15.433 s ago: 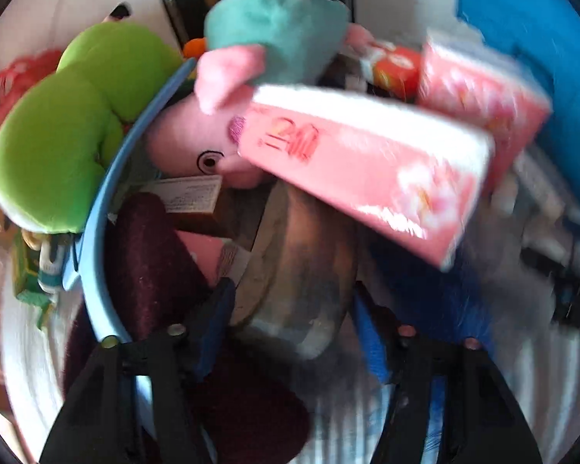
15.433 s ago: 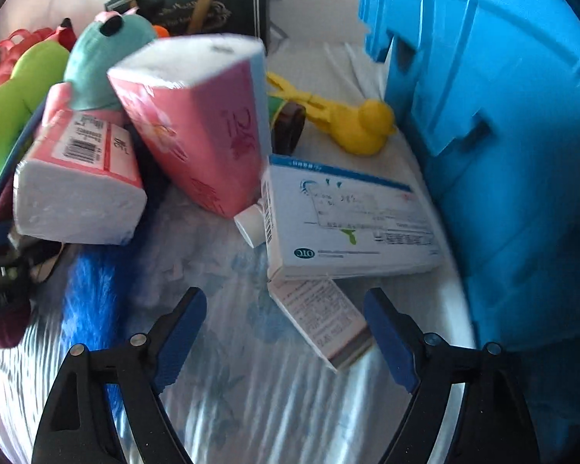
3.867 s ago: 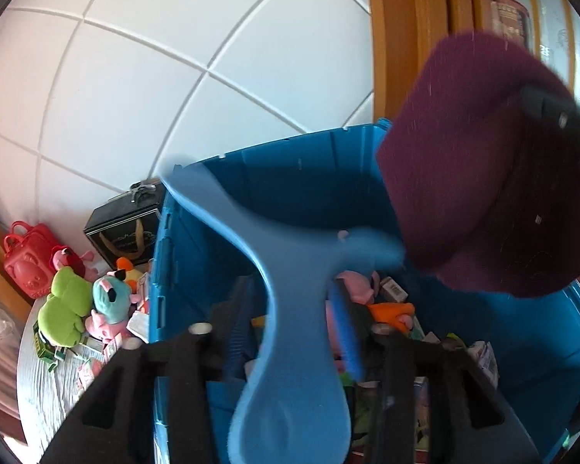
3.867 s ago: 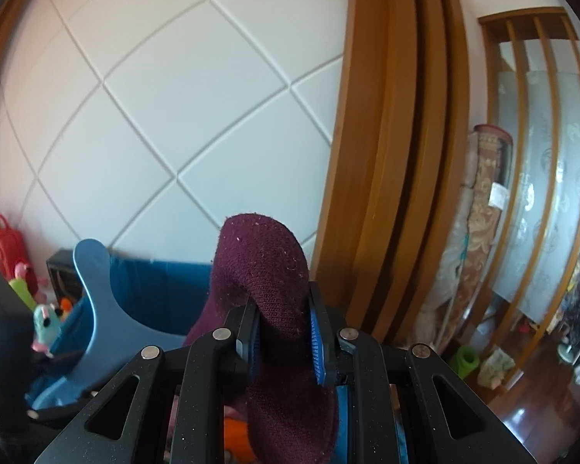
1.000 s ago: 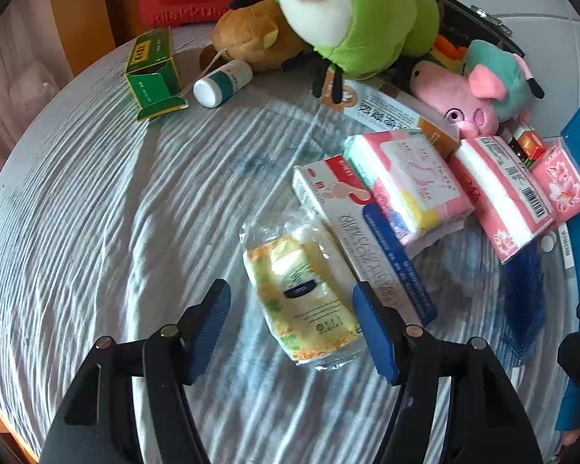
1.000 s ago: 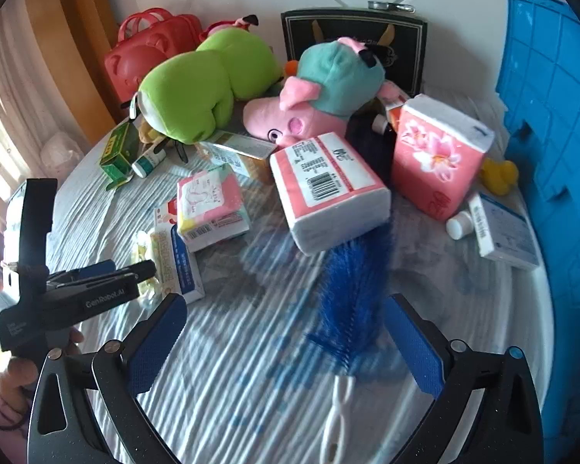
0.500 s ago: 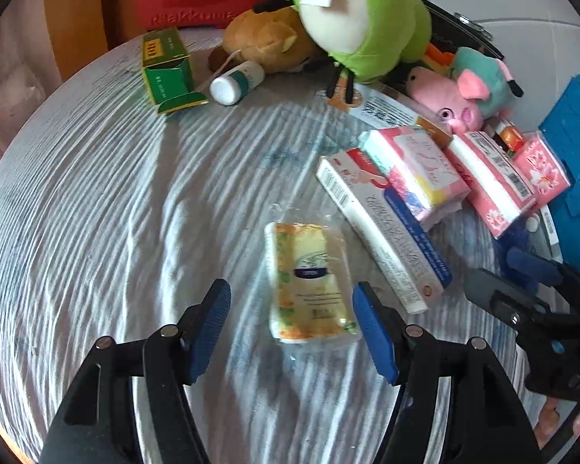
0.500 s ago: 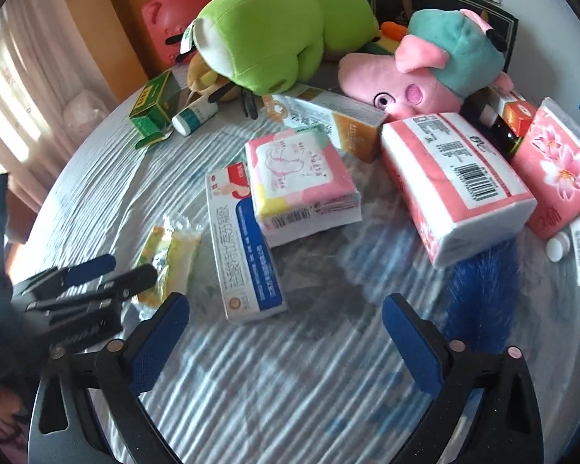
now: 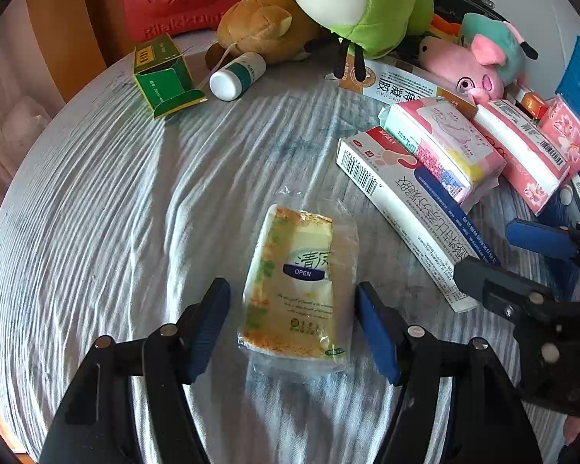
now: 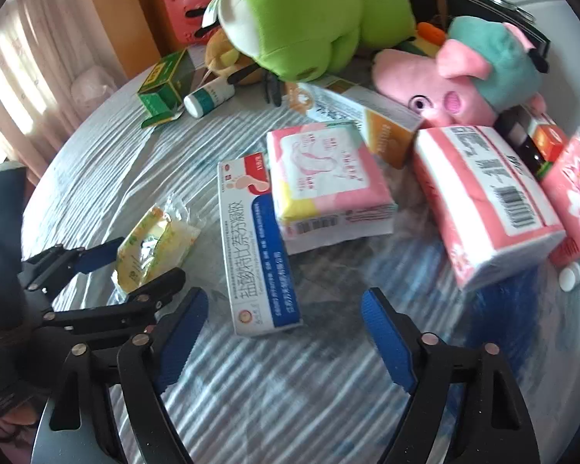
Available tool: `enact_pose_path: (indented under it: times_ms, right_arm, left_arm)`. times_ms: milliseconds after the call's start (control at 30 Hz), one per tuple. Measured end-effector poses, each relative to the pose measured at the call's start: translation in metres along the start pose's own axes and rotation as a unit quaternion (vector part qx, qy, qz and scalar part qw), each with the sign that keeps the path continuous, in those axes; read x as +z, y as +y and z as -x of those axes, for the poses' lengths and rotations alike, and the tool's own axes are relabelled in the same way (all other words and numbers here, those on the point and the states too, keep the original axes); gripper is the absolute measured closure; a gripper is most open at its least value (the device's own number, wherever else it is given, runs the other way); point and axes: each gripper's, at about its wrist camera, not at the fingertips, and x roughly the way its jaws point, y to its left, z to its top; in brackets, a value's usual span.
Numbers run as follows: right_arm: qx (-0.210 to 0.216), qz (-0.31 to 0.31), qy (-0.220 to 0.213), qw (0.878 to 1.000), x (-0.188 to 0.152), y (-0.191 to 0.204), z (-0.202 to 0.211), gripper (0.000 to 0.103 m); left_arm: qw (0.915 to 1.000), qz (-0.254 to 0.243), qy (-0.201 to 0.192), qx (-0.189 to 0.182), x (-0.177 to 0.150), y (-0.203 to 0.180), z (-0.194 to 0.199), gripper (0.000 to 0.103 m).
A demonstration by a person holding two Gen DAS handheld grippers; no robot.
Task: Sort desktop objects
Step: 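Grasp the wrapped yellow soap bar with the left tool while the right tool grasps the white-blue ointment box, then carry the soap bar and ointment box over the crate and open both tools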
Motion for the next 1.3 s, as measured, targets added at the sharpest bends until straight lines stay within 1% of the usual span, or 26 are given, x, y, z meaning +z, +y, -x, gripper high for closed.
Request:
enact_pose_path:
  times_ms: [33, 67, 133, 267, 300, 333, 367, 433, 533, 767, 900, 1000, 1067, 1167, 1300]
  right_arm:
    - [-0.002, 0.0, 0.0, 1.0, 0.002, 0.001, -0.003, 0.037]
    - [-0.005, 0.001, -0.001, 1.0, 0.005, 0.003, -0.006, 0.038]
    - [0.004, 0.002, 0.003, 1.0, 0.008, 0.005, -0.011, 0.038]
    - [0.002, 0.018, 0.017, 1.0, 0.012, 0.013, -0.023, 0.039]
    - [-0.004, 0.024, 0.021, 1.0, 0.011, 0.015, -0.027, 0.043]
    - [-0.005, 0.027, 0.023, 0.999, 0.011, 0.016, -0.029, 0.057]
    - [-0.008, 0.029, 0.024, 0.999, 0.01, 0.018, -0.031, 0.063]
    - [-0.008, 0.032, 0.02, 0.999, 0.007, 0.02, -0.027, 0.063]
    - [-0.002, 0.032, 0.006, 0.999, 0.003, 0.022, -0.014, 0.064]
    - [0.015, 0.024, -0.048, 0.998, -0.006, 0.021, 0.049, 0.064]
    - [0.007, 0.025, -0.083, 0.996, -0.008, 0.017, 0.088, 0.064]
    - [-0.005, 0.021, -0.112, 0.993, -0.008, 0.013, 0.118, 0.064]
    - [-0.015, 0.018, -0.13, 0.991, -0.01, 0.007, 0.14, 0.064]
    - [-0.022, 0.007, -0.161, 0.987, -0.011, -0.007, 0.18, 0.064]
    - [-0.048, -0.006, -0.211, 0.976, -0.019, -0.032, 0.244, 0.064]
  left_arm:
    - [1.0, 0.002, 0.0, 0.001, -0.001, 0.003, 0.001, 0.043]
    - [1.0, 0.005, -0.002, 0.004, 0.0, 0.006, 0.002, 0.047]
    - [0.9999, 0.007, -0.005, 0.005, 0.0, 0.005, 0.0, 0.056]
    - [1.0, -0.002, -0.009, -0.001, -0.001, 0.008, 0.002, 0.066]
    - [1.0, -0.001, -0.007, -0.002, 0.0, 0.008, 0.002, 0.069]
    - [1.0, 0.003, -0.006, -0.003, 0.001, 0.009, 0.002, 0.071]
    - [0.9999, 0.009, -0.004, -0.004, 0.001, 0.011, 0.003, 0.072]
    - [0.9998, 0.02, -0.005, -0.005, 0.0, 0.016, 0.007, 0.073]
    - [0.9998, 0.02, -0.004, 0.008, -0.009, 0.013, 0.019, 0.073]
    - [0.9979, 0.029, -0.058, 0.01, -0.009, 0.003, 0.075, 0.073]
    - [0.9949, 0.031, -0.095, 0.01, -0.002, -0.013, 0.114, 0.073]
    - [0.9919, 0.022, -0.125, 0.006, 0.003, -0.031, 0.142, 0.073]
    - [0.9893, 0.013, -0.145, 0.005, 0.006, -0.044, 0.159, 0.073]
    - [0.9845, -0.001, -0.175, -0.009, 0.014, -0.066, 0.189, 0.073]
    - [0.9744, -0.026, -0.222, -0.026, 0.02, -0.104, 0.229, 0.073]
